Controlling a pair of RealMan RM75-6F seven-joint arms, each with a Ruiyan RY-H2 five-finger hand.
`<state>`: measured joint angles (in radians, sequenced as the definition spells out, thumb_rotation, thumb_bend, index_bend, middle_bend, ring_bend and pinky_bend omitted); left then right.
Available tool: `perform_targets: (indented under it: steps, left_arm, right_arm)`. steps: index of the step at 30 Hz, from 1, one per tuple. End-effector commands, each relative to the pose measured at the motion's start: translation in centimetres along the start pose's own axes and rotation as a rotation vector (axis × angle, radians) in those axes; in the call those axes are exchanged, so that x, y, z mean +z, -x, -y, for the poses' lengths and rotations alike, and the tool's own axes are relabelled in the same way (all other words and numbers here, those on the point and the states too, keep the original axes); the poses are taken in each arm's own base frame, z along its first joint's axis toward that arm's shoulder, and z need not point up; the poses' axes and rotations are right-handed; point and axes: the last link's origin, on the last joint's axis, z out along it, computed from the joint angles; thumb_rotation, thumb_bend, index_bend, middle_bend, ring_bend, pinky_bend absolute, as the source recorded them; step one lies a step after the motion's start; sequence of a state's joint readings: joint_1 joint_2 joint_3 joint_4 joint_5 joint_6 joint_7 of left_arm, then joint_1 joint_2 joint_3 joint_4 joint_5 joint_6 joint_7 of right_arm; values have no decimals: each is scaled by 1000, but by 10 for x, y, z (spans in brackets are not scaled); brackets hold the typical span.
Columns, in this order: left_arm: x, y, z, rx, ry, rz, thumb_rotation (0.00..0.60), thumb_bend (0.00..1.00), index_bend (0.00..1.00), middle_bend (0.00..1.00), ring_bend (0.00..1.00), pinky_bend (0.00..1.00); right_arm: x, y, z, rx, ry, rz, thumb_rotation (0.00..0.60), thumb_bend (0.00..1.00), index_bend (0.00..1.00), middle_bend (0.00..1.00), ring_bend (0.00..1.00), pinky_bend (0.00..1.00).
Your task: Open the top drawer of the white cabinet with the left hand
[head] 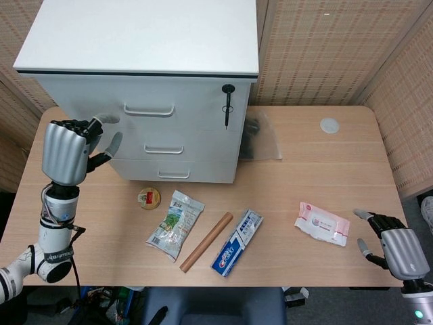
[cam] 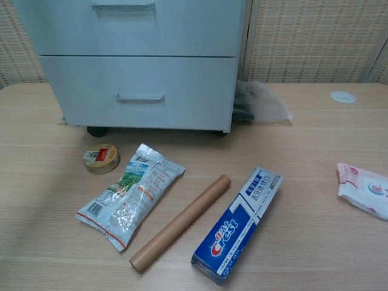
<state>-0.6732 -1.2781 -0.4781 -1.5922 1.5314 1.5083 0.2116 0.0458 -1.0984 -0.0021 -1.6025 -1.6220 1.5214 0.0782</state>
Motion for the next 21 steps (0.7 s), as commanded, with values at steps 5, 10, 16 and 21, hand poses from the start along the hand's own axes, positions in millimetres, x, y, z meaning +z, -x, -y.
perform_targets:
  steps: [5, 10, 16, 21]
  left_arm:
    - [10, 8, 0, 12, -22, -31, 600, 207, 447, 993, 944, 1000]
    - [12, 11, 1, 25, -30, -50, 600, 207, 447, 995, 945, 1000]
    - [13, 17, 0, 34, -35, -55, 600, 193, 449, 997, 947, 1000]
    - [15, 21, 0, 40, -43, -63, 600, 154, 458, 998, 948, 1000]
  right_arm:
    - [0, 0, -1, 1, 6, 1, 600, 292, 228, 315, 305, 307]
    - [-1, 0, -2, 2, 12, 1, 600, 290, 228, 315, 305, 307]
    - [0, 0, -2, 3, 12, 2, 600, 279, 228, 315, 305, 307]
    - [-1, 0, -4, 1, 19, 5, 600, 270, 228, 314, 305, 307]
